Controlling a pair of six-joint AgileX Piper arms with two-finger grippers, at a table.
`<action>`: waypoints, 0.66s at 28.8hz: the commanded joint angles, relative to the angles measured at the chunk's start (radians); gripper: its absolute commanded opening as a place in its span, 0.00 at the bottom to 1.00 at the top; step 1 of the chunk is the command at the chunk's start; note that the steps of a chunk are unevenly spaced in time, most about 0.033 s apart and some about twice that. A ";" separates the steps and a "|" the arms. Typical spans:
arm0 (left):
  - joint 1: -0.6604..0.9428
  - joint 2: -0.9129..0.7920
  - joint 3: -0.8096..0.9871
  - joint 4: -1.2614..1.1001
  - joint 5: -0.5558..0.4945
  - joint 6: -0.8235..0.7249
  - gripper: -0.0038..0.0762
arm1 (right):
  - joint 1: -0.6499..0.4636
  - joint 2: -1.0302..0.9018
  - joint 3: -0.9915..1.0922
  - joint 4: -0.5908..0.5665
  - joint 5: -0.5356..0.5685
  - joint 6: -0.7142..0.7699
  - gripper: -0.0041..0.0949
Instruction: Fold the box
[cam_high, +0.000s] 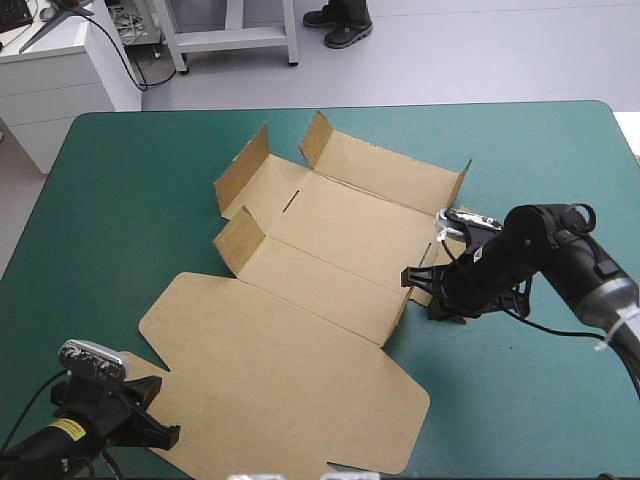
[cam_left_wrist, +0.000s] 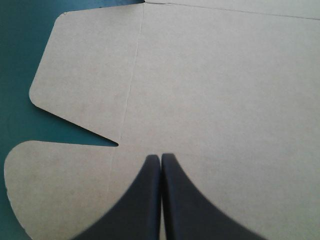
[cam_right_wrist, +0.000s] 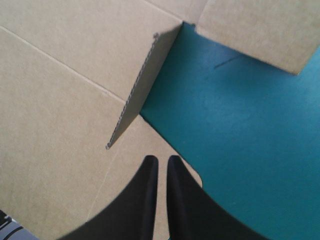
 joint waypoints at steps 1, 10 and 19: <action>-0.004 0.011 -0.035 -0.036 -0.049 -0.002 0.04 | 0.000 0.031 -0.031 0.079 0.041 0.010 0.27; -0.004 0.011 -0.035 -0.034 -0.049 -0.002 0.04 | 0.000 0.063 -0.087 0.105 -0.064 0.010 0.51; -0.004 0.011 -0.035 -0.032 -0.049 -0.002 0.04 | 0.007 0.169 -0.082 0.106 -0.116 0.022 0.51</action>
